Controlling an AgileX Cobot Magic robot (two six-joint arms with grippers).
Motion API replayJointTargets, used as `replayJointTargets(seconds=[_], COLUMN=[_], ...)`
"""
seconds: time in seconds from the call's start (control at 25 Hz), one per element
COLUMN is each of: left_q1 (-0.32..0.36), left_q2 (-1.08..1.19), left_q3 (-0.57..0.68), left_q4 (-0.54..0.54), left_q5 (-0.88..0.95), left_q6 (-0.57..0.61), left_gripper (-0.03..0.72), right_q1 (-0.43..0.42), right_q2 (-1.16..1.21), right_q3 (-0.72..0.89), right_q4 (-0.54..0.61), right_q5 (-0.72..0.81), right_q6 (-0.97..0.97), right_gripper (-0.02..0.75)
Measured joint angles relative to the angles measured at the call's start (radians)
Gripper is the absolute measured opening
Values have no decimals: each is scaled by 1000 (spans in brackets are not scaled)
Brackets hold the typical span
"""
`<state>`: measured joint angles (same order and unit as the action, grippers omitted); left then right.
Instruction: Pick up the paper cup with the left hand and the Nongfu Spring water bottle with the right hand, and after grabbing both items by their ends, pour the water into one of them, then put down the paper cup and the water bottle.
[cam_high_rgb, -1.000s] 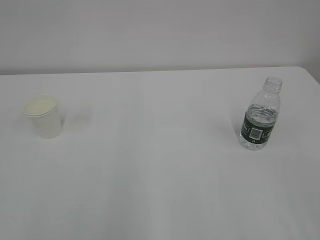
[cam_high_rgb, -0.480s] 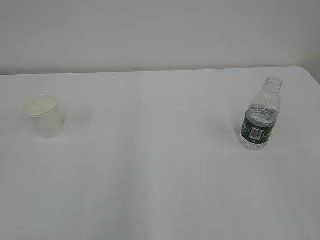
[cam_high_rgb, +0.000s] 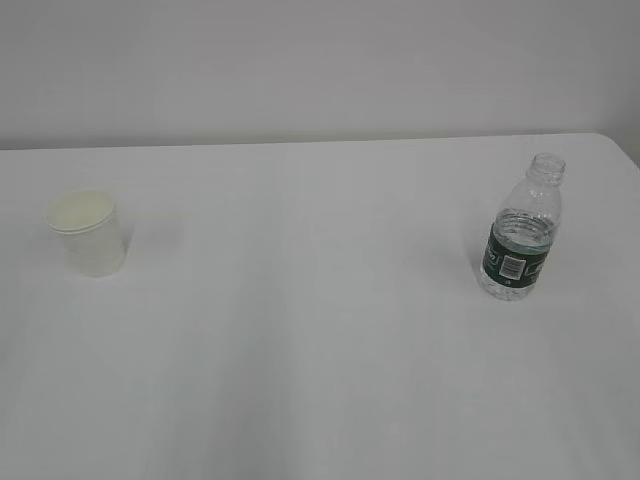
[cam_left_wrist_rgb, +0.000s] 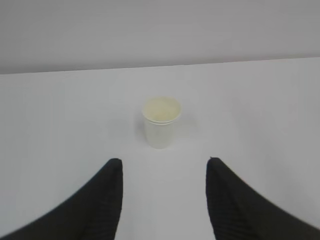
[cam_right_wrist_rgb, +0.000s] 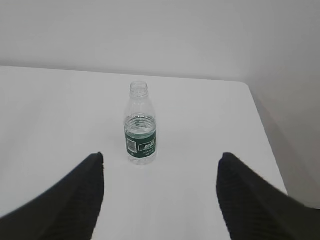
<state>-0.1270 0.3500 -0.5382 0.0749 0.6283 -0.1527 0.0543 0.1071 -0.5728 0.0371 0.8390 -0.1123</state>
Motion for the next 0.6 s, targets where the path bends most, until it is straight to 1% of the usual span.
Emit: replayJointTargets(seconds=[0.08, 0.24, 0.32, 0.44, 0.6], left_q1=[0, 0, 0, 0, 0], left_q2=[30, 61, 70, 90, 127], left_q3=[0, 0, 0, 0, 0], left_q4=[-17, -21, -21, -16, 6], left_q5=[-29, -95, -135, -178, -228], left_q6=[0, 0, 0, 0, 0], left_gripper=[392, 463, 486, 498, 501], right_q1=[0, 0, 0, 0, 0], right_q2=[0, 17, 44, 104, 195], right_q3=[-6, -7, -7, -7, -21], right_q4=[4, 23, 39, 77, 135], right_q5=[-7, -36, -52, -78, -127], right_q6=[-5, -6, -6, -13, -70], right_gripper=[537, 537, 537, 537, 537])
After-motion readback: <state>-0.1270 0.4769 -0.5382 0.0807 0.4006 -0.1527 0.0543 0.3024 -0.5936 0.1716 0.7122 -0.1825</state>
